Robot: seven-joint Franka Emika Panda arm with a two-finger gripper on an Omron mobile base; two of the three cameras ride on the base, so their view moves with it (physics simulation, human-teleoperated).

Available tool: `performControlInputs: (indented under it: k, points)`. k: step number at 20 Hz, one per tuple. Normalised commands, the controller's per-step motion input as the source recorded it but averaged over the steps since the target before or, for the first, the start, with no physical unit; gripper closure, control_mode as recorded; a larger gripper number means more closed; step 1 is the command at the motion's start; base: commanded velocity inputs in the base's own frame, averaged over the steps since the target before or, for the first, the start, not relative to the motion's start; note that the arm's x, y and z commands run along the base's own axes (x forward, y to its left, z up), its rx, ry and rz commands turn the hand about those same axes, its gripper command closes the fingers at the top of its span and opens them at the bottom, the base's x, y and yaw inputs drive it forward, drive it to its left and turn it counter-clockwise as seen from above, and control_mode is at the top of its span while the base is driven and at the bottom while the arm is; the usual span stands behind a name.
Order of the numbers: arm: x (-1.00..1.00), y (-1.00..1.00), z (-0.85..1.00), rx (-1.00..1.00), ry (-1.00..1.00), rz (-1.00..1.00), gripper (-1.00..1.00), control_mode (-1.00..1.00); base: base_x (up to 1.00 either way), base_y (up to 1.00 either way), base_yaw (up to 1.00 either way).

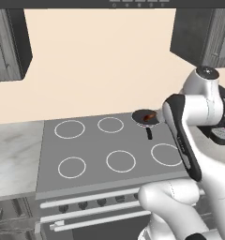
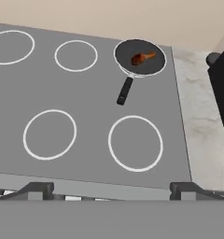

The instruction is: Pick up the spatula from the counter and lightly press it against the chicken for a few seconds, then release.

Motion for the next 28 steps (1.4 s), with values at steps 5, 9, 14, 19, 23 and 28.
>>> performControlInputs:
  k: [5, 9, 14, 19, 23, 28]
  points:
    - [-0.33, -0.49, 0.00, -0.11, 0.00, 0.01, -1.00, -1.00, 0.00, 0.00, 0.00]
    - [-0.36, -0.54, 0.00, -0.11, 0.00, 0.04, -1.00, -1.00, 0.00, 0.00, 0.00]
    - [-0.34, -0.51, 0.00, -0.08, 0.00, 0.04, -1.00, -1.00, 0.00, 0.00, 0.00]
    - [-0.21, -0.44, 0.00, 0.00, 0.00, 0.00, -1.00, -1.00, 0.00, 0.00, 0.00]
    - [-0.35, -0.47, -0.01, 0.00, 0.00, 0.00, -1.00, -1.00, 0.00, 0.00, 0.00]
    - [-0.29, -0.28, 0.00, 0.00, 0.00, 0.00, -1.00, -1.00, 0.00, 0.00, 0.00]
